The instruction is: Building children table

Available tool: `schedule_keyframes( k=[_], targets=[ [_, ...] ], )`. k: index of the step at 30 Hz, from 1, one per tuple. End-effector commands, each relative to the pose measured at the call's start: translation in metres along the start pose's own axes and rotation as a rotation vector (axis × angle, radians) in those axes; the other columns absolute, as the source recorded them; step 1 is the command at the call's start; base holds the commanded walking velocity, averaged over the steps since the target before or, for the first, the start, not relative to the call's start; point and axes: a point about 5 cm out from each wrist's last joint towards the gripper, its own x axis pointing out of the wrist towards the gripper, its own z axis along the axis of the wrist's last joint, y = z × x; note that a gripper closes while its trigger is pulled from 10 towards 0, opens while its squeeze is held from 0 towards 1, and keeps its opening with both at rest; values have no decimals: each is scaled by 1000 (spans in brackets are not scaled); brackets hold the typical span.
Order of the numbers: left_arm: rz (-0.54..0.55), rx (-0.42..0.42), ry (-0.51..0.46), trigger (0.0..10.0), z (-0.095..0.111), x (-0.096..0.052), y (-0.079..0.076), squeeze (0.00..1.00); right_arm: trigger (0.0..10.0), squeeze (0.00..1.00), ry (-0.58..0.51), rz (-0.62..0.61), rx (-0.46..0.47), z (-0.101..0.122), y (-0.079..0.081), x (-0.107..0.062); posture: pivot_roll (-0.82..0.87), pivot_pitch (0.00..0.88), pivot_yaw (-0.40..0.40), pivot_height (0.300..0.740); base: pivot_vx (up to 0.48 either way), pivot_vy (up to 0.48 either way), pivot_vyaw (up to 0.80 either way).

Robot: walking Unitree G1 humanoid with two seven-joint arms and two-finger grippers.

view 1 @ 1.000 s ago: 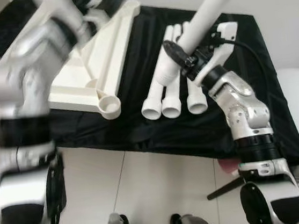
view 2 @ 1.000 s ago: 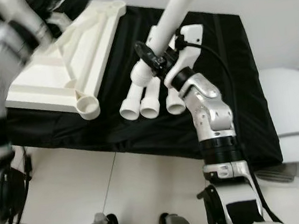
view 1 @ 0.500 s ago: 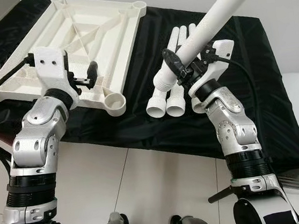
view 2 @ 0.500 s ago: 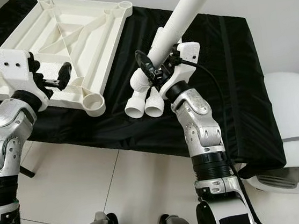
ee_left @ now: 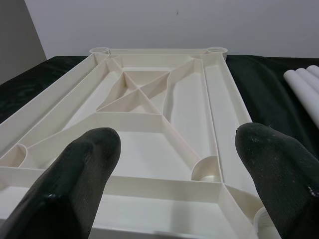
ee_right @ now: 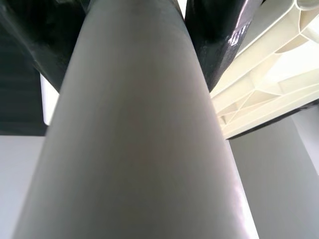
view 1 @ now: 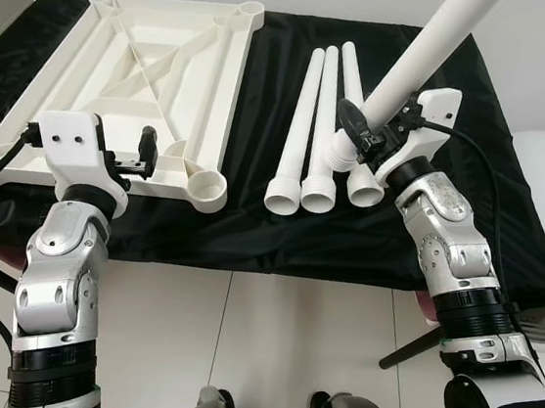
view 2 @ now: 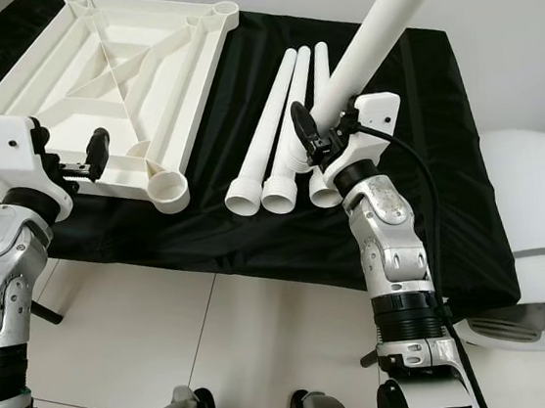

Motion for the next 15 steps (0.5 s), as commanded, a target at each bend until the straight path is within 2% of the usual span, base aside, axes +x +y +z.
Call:
schedule_keyframes(
  k=[1,15],
  targets=[
    [97,1,-12,10000,0,-1,6,0,10000,0,-40,8,-25,8,3,3,16,142,-8,740,0,375,0],
    [84,3,-5,10000,-1,-1,7,0,10000,0,-51,8,-32,9,5,3,15,130,-2,740,0,408,0]
  ],
)
